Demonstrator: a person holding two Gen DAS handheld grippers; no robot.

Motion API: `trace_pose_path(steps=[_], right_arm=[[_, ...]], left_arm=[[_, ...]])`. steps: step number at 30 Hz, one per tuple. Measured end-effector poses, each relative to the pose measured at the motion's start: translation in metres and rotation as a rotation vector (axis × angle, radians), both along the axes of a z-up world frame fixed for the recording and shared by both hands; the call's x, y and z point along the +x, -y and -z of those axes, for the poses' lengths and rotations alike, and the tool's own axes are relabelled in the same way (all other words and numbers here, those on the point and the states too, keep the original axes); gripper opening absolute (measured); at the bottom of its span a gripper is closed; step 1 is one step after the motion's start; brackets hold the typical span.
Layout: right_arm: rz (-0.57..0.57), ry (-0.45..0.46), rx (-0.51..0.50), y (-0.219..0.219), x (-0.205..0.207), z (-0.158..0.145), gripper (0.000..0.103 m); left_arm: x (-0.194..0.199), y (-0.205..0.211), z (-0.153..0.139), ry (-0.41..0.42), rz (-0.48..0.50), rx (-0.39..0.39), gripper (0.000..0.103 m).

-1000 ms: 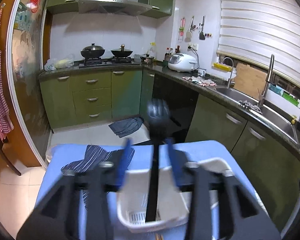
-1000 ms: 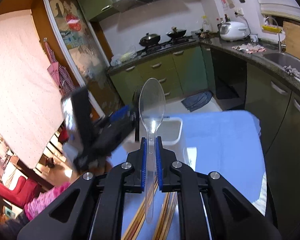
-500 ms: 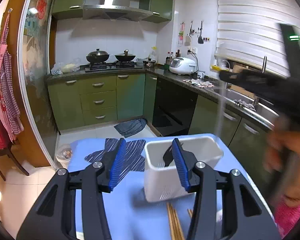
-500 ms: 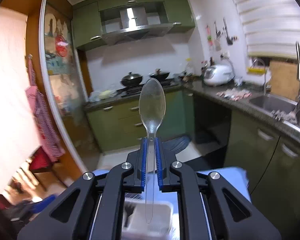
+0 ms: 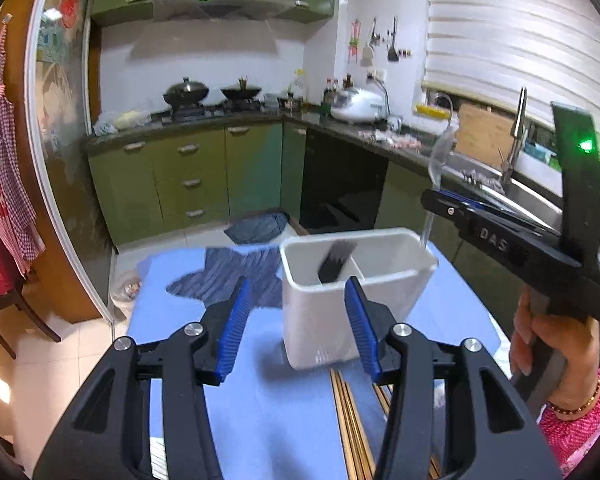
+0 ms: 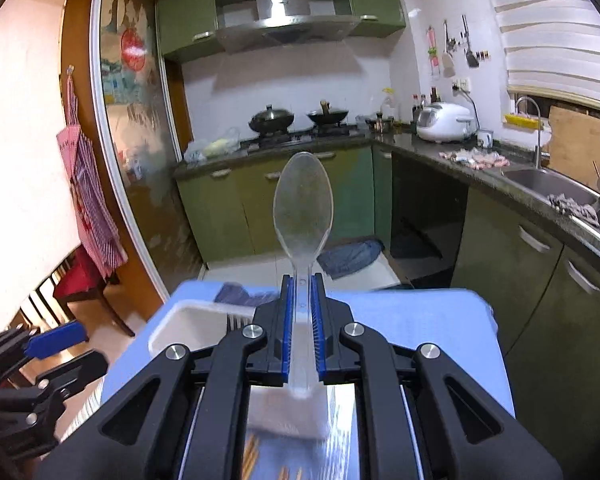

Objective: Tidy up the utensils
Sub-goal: 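Open right tool to drop the clear spoon into the white caddy, then grasp a single wooden chopstick with left tool and lift it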

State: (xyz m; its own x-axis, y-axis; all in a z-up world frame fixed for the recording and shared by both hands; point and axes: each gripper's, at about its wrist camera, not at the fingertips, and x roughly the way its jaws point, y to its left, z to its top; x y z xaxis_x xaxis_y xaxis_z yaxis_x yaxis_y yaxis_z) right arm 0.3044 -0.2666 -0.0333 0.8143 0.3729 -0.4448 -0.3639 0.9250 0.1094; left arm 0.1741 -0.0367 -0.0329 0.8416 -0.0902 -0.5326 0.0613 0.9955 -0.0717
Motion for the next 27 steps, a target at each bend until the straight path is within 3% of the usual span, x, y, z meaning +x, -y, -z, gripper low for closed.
trace_pose_path(steps=[5, 6, 8, 13, 16, 22, 24, 26, 27], right_arm=[[-0.006, -0.012, -0.057, 0.000, -0.019, 0.022, 0.019], [-0.006, -0.016, -0.057, 0.001, -0.020, 0.024, 0.031], [-0.006, -0.012, -0.043, 0.004, -0.025, 0.023, 0.039], [0.014, 0.024, -0.026, 0.016, -0.049, 0.007, 0.039], [0.031, 0.026, -0.004, 0.035, -0.071, -0.002, 0.040], [0.079, -0.108, -0.037, 0.074, -0.115, 0.034, 0.040], [0.084, -0.160, -0.020, 0.086, -0.124, 0.051, 0.040], [0.084, -0.210, 0.000, 0.097, -0.131, 0.068, 0.040], [0.087, -0.225, 0.010, 0.101, -0.135, 0.075, 0.041]], left_arm=[[-0.005, 0.011, 0.012, -0.051, 0.021, 0.029, 0.046], [-0.006, 0.012, 0.013, -0.057, 0.023, 0.035, 0.046], [-0.011, 0.014, 0.016, -0.071, 0.028, 0.040, 0.048], [-0.021, 0.014, 0.022, -0.116, 0.033, 0.053, 0.051], [-0.020, 0.017, 0.035, -0.207, 0.044, 0.050, 0.051], [-0.006, 0.029, 0.077, -0.403, 0.077, 0.036, 0.051], [0.004, 0.033, 0.092, -0.463, 0.079, 0.021, 0.043], [0.010, 0.036, 0.106, -0.515, 0.073, 0.000, 0.027], [0.014, 0.037, 0.113, -0.537, 0.070, -0.006, 0.026]])
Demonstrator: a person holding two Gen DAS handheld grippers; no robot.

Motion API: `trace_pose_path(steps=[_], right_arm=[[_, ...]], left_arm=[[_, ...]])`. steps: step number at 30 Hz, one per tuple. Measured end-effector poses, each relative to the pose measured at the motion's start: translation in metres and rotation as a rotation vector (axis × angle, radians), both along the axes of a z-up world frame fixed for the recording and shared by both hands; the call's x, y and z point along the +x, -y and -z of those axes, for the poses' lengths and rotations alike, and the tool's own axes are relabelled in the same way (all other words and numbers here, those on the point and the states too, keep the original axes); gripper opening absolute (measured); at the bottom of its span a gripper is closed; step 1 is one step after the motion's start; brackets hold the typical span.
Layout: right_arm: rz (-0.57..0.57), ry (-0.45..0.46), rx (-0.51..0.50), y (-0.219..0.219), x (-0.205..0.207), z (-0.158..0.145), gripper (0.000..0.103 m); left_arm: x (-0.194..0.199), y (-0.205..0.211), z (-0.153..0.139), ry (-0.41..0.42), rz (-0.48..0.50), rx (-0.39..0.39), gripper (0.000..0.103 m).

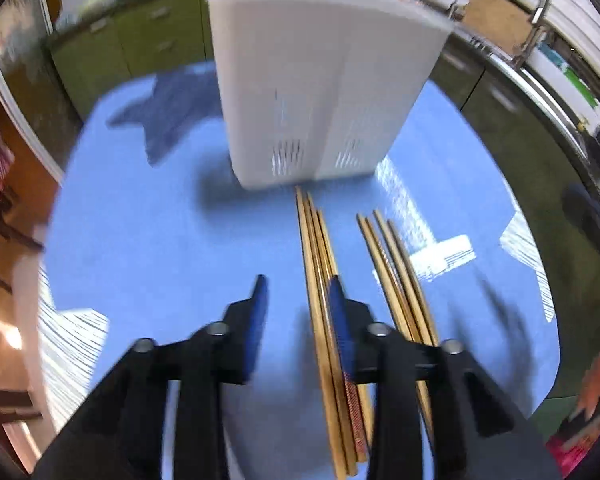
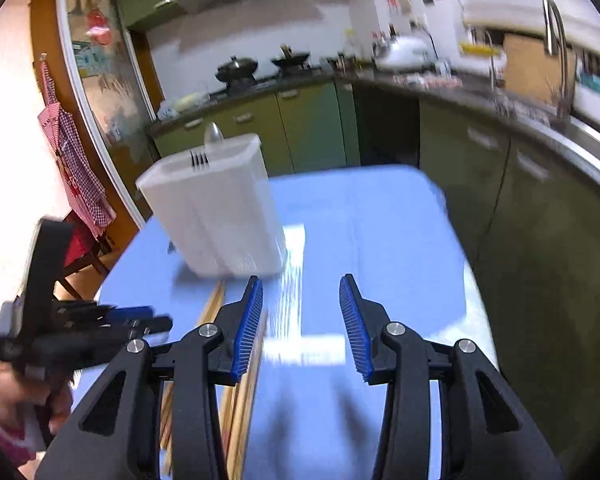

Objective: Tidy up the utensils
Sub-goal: 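Grasp a single wooden chopstick with left tool and lift it, then hold chopstick upright in left tool while right tool grasps another wooden chopstick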

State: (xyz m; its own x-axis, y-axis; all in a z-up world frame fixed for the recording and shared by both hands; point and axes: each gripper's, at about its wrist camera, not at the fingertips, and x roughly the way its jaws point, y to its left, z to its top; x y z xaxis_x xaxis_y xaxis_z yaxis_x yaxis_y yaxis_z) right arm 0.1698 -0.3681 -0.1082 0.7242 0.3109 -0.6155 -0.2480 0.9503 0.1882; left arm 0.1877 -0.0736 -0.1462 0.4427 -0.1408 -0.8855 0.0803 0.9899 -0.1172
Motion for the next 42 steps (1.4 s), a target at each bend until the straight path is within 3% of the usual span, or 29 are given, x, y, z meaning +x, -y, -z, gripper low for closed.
trace_pose_path(steps=[8, 23, 27, 36, 42], right_arm=[[-0.011, -0.051, 0.036, 0.015, -0.011, 0.025, 0.045], [-0.030, -0.078, 0.029, 0.003, -0.003, 0.019, 0.046], [-0.042, -0.079, 0.019, -0.001, -0.003, 0.019, 0.049], [-0.121, -0.173, 0.018, -0.020, 0.013, 0.031, 0.049], [-0.152, -0.219, -0.004, -0.034, 0.025, 0.038, 0.049]], left_arm=[[0.011, 0.007, 0.029, -0.062, -0.028, 0.029, 0.019], [0.024, 0.023, 0.033, -0.098, -0.002, 0.084, 0.015], [0.027, 0.021, 0.032, -0.102, 0.001, 0.087, 0.008], [0.016, 0.007, 0.024, -0.067, -0.005, 0.041, 0.006], [-0.004, -0.009, -0.010, 0.020, -0.001, 0.014, 0.006]])
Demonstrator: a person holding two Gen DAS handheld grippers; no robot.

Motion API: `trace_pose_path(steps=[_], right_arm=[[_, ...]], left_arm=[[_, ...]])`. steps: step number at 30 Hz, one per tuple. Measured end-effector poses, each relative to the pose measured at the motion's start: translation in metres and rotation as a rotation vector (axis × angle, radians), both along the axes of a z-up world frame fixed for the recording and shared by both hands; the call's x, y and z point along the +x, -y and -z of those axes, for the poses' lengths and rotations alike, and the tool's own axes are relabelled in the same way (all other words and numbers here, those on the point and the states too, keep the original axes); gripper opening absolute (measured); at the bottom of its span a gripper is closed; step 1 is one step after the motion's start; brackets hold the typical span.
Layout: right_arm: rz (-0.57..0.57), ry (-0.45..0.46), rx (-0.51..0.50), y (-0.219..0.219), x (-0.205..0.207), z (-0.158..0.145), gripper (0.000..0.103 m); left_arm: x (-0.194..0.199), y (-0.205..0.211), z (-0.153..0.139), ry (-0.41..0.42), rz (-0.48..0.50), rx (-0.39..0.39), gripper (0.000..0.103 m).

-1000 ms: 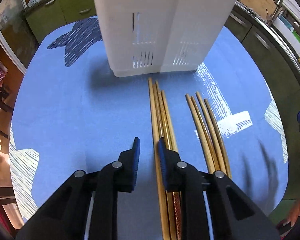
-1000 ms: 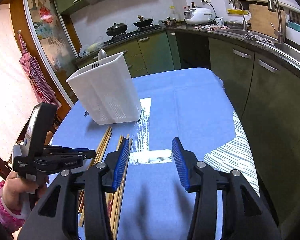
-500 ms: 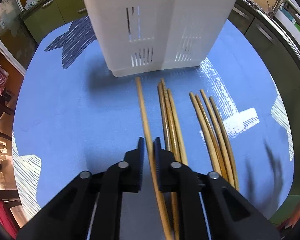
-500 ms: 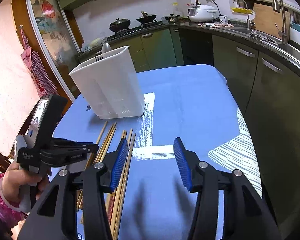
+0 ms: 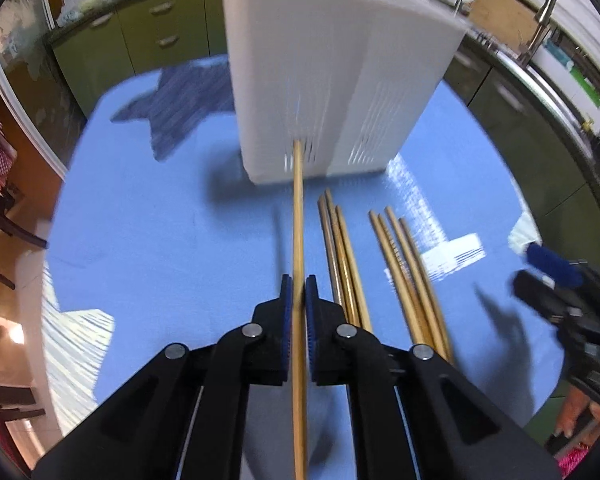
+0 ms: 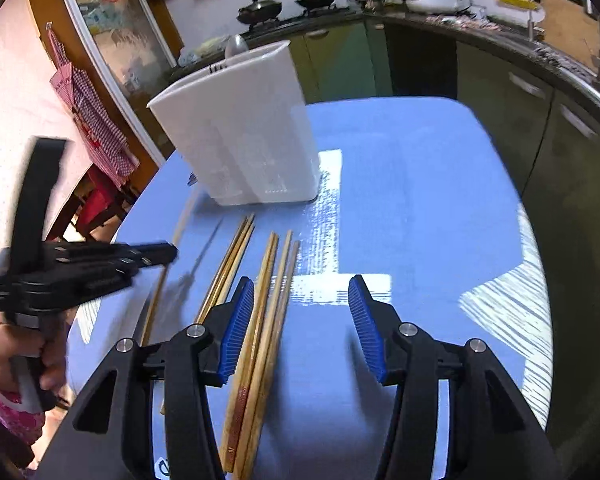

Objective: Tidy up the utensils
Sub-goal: 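Hold chopstick upright in left tool while right tool grasps another wooden chopstick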

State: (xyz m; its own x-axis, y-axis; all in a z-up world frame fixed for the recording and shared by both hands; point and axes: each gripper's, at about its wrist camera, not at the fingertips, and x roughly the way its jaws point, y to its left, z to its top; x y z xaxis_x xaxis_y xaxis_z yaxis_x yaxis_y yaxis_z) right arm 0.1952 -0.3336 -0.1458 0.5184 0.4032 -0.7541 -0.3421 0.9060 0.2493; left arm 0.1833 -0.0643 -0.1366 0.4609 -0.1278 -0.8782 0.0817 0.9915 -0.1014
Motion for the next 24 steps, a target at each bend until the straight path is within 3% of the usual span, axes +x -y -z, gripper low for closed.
trace_pose_path(steps=[7, 10, 12, 21, 24], right_arm=[[-0.068, -0.123, -0.005, -0.024, 0.025, 0.019, 0.049], [-0.063, -0.135, -0.059, -0.036, 0.033, 0.028, 0.046], [-0.053, -0.147, -0.082, -0.041, 0.038, 0.034, 0.039], [-0.053, -0.177, -0.158, -0.053, 0.044, 0.051, 0.023], [-0.052, -0.179, -0.173, -0.056, 0.044, 0.054, 0.023]], left_arm=[[-0.032, -0.012, -0.056, 0.140, -0.002, -0.017, 0.006], [-0.045, -0.015, -0.073, 0.178, 0.001, -0.028, 0.006], [-0.053, -0.016, -0.079, 0.193, 0.004, -0.041, 0.006], [-0.064, -0.014, -0.086, 0.225, 0.030, -0.049, 0.006], [-0.065, -0.013, -0.088, 0.232, 0.033, -0.051, 0.006]])
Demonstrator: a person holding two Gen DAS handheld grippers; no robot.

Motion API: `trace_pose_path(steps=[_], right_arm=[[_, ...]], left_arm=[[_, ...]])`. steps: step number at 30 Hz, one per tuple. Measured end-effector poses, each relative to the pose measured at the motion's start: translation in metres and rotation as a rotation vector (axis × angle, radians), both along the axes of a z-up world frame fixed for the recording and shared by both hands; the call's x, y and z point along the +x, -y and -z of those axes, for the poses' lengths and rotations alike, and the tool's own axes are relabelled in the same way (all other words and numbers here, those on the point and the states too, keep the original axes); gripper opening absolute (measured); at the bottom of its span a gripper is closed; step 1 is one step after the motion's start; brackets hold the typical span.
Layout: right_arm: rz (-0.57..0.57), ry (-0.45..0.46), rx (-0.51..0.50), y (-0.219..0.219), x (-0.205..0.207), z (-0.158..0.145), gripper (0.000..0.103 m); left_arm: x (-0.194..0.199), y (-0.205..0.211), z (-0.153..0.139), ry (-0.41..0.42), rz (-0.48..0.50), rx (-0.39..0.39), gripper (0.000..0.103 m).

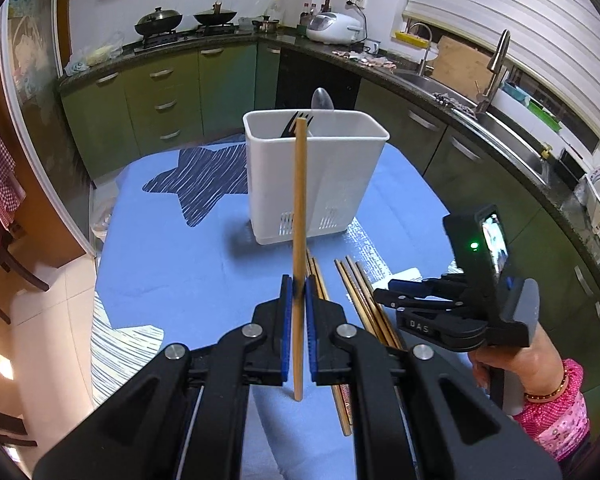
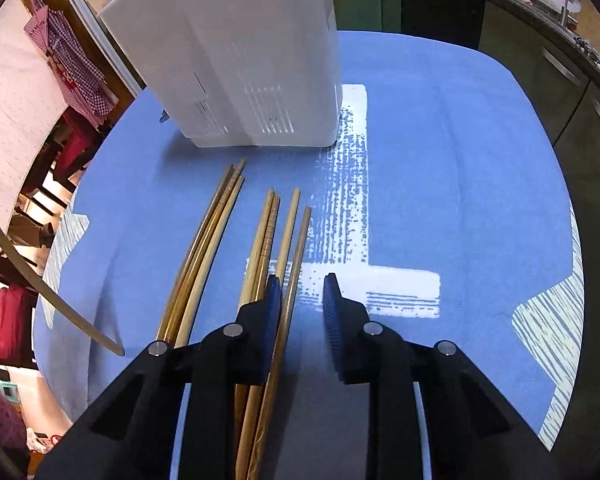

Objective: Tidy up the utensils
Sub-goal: 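Hold chopstick upright in left tool while right tool grasps another wooden chopstick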

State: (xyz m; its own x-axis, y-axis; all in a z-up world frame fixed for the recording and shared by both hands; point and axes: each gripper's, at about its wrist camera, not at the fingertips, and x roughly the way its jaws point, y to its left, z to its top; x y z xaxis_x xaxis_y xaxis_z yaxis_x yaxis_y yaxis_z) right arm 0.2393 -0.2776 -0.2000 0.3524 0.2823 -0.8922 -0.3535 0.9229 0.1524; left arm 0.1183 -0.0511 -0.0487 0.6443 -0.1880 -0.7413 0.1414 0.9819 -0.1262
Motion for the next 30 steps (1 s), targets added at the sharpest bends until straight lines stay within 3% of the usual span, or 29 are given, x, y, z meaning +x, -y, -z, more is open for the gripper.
trace_pose_path(steps=[15, 18, 25, 30], right_arm=[[-0.016, 0.004, -0.090, -0.020, 0.005, 0.008, 0.015], [-0.017, 0.017, -0.114, -0.025, 0.007, 0.010, 0.009], [-0.012, 0.011, -0.086, -0.023, 0.008, 0.008, 0.006], [-0.012, 0.065, -0.034, -0.014, -0.002, -0.017, 0.006]], left_arm=[[-0.008, -0.006, -0.013, 0.042, 0.002, -0.005, 0.006], [-0.010, -0.007, -0.015, 0.049, 0.003, -0.004, 0.006], [-0.011, -0.008, -0.018, 0.054, 0.004, -0.002, 0.006], [-0.011, -0.009, -0.020, 0.053, 0.005, 0.001, 0.006]])
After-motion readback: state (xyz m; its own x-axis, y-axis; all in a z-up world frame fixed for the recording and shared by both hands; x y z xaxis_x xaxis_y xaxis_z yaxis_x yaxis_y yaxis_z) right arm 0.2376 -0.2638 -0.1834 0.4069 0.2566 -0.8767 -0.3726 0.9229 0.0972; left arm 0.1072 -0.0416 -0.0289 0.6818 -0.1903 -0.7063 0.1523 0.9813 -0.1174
